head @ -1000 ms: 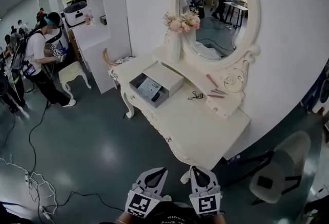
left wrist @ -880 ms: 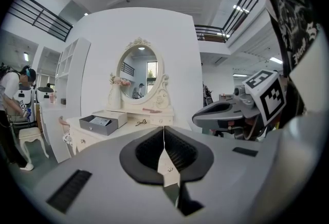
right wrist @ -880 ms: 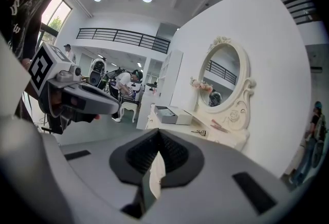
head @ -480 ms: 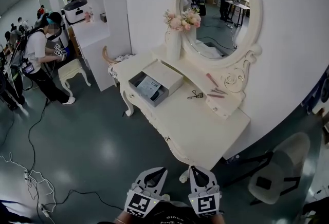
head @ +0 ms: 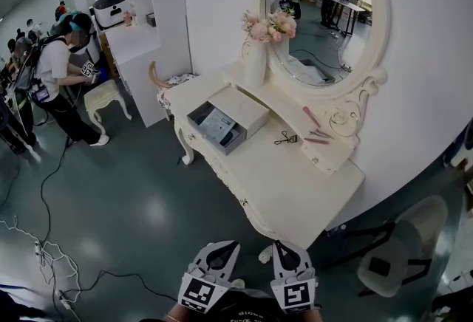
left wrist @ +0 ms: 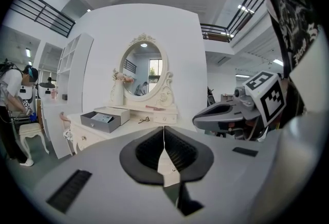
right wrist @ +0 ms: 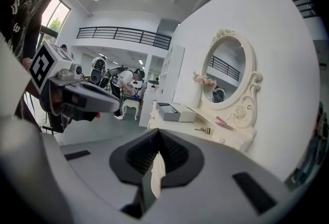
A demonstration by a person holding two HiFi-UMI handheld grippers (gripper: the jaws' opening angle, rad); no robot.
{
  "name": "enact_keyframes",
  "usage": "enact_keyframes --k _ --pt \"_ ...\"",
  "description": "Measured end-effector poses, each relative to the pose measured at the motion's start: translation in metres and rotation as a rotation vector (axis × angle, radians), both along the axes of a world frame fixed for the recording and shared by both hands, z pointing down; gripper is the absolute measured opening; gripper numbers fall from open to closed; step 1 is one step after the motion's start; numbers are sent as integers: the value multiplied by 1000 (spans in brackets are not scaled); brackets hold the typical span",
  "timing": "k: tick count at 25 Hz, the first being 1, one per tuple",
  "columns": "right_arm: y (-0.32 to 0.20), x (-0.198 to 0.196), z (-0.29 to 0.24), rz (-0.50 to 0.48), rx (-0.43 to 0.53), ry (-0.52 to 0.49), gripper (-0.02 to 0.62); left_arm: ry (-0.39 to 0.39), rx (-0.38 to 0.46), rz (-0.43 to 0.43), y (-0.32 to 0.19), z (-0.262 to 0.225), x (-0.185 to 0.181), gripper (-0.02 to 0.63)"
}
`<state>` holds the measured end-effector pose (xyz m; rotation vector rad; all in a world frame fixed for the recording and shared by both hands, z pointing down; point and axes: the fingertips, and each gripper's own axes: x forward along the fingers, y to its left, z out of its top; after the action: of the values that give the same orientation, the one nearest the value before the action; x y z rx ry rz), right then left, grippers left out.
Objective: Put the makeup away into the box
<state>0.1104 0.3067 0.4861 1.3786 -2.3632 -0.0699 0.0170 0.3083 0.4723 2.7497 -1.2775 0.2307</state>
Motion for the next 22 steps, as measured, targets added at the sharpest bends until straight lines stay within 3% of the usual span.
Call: enact_keyframes --k 7,15,22 --pt "-22 -4 2 1 -20 23 9 2 -17 0 -22 5 -7 15" --pt "-55 -2 0 58 -41 -30 9 2 -26 22 -58 5 -12 16" --pt "-87 -5 3 100 -53 -6 9 1 -30 61 -95 7 -17 16"
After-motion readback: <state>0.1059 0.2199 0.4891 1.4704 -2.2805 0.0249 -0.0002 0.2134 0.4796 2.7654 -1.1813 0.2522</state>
